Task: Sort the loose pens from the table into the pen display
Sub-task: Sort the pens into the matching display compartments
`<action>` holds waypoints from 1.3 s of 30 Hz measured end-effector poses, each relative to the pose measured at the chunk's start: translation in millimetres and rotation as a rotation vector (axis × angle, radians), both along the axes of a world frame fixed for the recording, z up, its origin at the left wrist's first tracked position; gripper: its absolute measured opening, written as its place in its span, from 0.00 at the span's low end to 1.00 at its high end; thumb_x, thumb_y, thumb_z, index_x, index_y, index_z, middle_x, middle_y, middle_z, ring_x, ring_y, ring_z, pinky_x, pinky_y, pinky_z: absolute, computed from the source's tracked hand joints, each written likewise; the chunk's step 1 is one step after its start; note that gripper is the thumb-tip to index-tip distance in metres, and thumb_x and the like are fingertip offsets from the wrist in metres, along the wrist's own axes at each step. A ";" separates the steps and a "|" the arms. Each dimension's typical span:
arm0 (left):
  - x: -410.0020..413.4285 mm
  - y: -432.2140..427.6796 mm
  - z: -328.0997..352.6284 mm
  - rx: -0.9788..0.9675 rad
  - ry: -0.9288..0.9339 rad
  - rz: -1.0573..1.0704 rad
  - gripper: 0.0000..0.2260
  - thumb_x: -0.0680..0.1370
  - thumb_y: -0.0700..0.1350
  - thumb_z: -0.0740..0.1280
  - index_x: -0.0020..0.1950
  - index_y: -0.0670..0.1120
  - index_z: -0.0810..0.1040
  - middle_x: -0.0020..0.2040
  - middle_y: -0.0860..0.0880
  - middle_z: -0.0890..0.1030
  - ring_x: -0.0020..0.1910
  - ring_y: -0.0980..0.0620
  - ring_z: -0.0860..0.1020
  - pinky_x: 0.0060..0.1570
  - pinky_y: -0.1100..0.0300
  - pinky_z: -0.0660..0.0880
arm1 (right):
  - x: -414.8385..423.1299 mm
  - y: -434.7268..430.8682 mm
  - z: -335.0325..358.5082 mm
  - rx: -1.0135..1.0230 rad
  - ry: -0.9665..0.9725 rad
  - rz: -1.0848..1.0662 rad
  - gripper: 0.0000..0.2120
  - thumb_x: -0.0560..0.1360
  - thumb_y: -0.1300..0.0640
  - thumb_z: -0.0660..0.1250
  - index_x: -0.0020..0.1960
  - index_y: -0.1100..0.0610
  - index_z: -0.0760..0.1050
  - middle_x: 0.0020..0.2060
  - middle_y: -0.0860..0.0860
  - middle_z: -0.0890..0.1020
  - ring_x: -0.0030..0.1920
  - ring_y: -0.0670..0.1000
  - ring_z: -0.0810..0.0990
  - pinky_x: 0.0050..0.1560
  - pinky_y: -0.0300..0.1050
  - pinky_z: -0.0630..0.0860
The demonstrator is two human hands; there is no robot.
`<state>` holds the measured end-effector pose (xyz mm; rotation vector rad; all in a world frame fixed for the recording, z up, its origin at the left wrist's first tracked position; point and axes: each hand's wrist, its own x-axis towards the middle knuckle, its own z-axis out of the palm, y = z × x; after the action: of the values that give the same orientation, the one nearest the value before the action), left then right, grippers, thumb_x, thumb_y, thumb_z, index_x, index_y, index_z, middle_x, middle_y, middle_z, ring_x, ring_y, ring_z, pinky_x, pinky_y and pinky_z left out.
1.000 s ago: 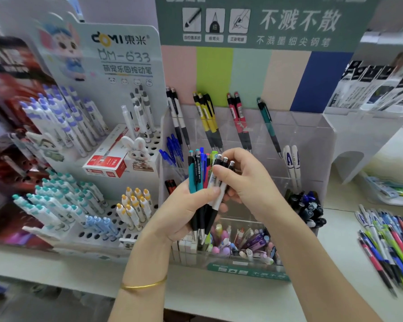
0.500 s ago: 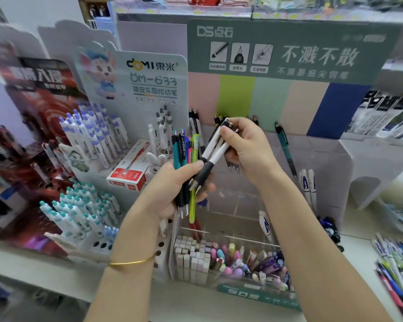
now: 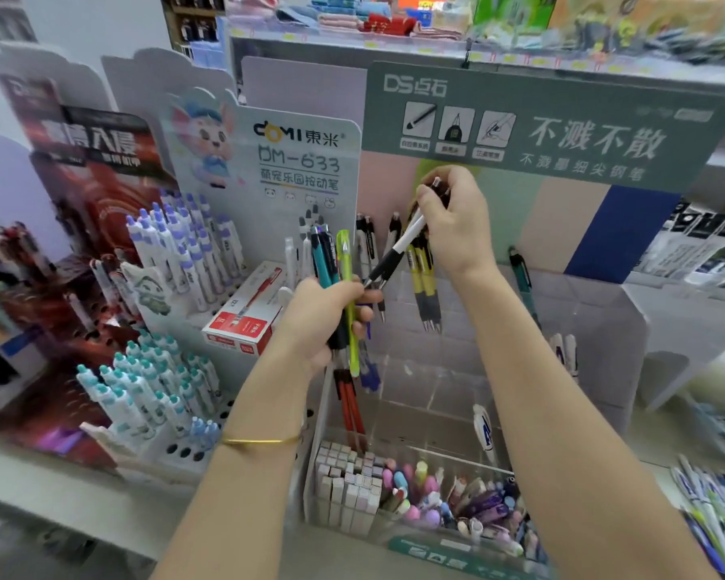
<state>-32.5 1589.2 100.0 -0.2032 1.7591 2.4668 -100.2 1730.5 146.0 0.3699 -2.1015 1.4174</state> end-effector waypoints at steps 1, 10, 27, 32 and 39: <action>-4.3 2.3 1.2 -0.002 -0.004 0.022 0.03 0.80 0.34 0.61 0.49 0.41 0.69 0.41 0.41 0.81 0.25 0.55 0.74 0.23 0.65 0.71 | -0.9 -1.7 -1.8 -0.003 -0.006 -0.004 0.03 0.78 0.64 0.61 0.49 0.58 0.70 0.38 0.46 0.74 0.40 0.49 0.76 0.41 0.35 0.73; 6.8 0.3 -6.4 0.041 0.044 -0.009 0.07 0.78 0.33 0.64 0.53 0.41 0.70 0.45 0.41 0.82 0.29 0.55 0.76 0.28 0.63 0.74 | 4.9 -11.6 11.9 -0.034 0.277 -0.089 0.03 0.79 0.65 0.59 0.49 0.60 0.70 0.39 0.48 0.74 0.40 0.53 0.76 0.41 0.46 0.75; 25.2 -8.6 -4.9 0.066 0.059 -0.081 0.08 0.78 0.36 0.65 0.56 0.42 0.72 0.41 0.45 0.80 0.31 0.55 0.76 0.31 0.62 0.75 | 12.4 -6.4 -7.6 0.515 0.005 -0.157 0.20 0.75 0.55 0.70 0.65 0.60 0.74 0.56 0.56 0.76 0.52 0.51 0.74 0.54 0.41 0.69; 25.0 -8.1 -6.7 0.090 0.060 -0.083 0.07 0.78 0.35 0.64 0.55 0.42 0.72 0.40 0.45 0.80 0.31 0.55 0.76 0.30 0.63 0.75 | 23.5 -4.5 -23.5 0.540 -0.085 -0.235 0.14 0.75 0.57 0.70 0.58 0.61 0.76 0.50 0.56 0.80 0.50 0.53 0.77 0.51 0.44 0.72; 26.6 -10.9 -10.6 0.112 0.072 -0.112 0.09 0.78 0.36 0.64 0.57 0.42 0.72 0.41 0.45 0.80 0.32 0.55 0.76 0.31 0.62 0.75 | 10.8 -31.9 -25.5 0.505 0.014 -0.239 0.14 0.74 0.71 0.63 0.59 0.63 0.75 0.50 0.58 0.82 0.51 0.58 0.79 0.51 0.54 0.76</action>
<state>-5.9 1578.3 89.4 -0.0057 1.6050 2.5113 -89.4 1698.5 120.6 0.3051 -2.3846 0.7375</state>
